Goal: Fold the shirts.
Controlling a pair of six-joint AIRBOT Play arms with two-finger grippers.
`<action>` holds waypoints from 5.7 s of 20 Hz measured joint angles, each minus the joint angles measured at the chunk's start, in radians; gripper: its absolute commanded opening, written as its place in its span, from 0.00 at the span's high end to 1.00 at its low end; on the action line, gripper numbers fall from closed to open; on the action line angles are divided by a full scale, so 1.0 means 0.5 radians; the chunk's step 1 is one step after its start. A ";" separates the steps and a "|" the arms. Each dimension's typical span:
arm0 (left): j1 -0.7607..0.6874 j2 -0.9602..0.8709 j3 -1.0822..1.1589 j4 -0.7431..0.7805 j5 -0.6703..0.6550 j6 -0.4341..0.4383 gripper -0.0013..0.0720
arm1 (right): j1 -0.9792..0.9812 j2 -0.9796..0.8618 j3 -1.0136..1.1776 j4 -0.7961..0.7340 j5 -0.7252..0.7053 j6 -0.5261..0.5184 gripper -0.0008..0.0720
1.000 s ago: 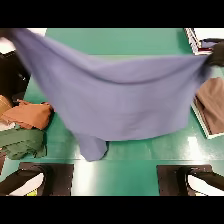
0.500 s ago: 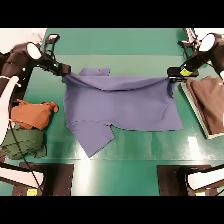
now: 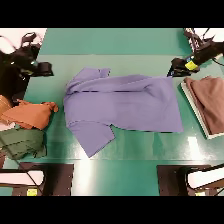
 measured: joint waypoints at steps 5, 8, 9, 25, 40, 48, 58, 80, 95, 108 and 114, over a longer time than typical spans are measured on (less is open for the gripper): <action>0.117 0.423 -0.751 -0.184 -0.026 -0.002 0.40 | -0.097 0.436 -0.567 0.281 -0.107 -0.133 0.52; 0.136 0.594 -1.192 -0.372 0.050 0.002 0.40 | -0.169 0.673 -0.880 0.385 -0.184 -0.172 0.42; 0.140 0.630 -1.301 -0.423 0.089 0.005 0.40 | -0.200 0.742 -0.976 0.422 -0.197 -0.182 0.42; 0.005 0.713 -1.967 -0.886 0.452 0.208 0.75 | -0.388 1.177 -1.439 0.585 -0.332 -0.201 0.42; -0.135 0.833 -1.538 -0.628 0.278 0.154 0.95 | -1.070 1.279 -2.099 0.127 -0.227 -0.149 0.24; -0.136 0.842 -1.498 -0.620 0.275 0.152 0.95 | -1.232 1.149 -2.615 0.350 -0.543 -0.184 0.37; -0.136 0.898 -1.415 -0.613 0.256 0.150 0.95 | -0.812 1.258 -2.618 0.430 -0.999 -0.207 0.97; -0.137 1.379 1.080 -0.443 0.127 -0.161 0.95 | -0.772 1.739 0.215 0.048 -0.349 -0.147 0.97; -0.138 0.137 0.040 -0.441 0.013 -0.039 0.95 | -0.578 0.472 -0.469 -0.081 -0.198 -0.109 0.97; -0.137 -0.383 0.264 -0.384 0.121 0.050 0.95 | -0.282 -0.044 -0.179 -0.316 -0.545 -0.060 0.97; -0.185 -0.386 -0.025 -0.336 -0.012 0.018 0.70 | -0.283 0.182 -0.761 -0.396 -0.618 -0.059 0.82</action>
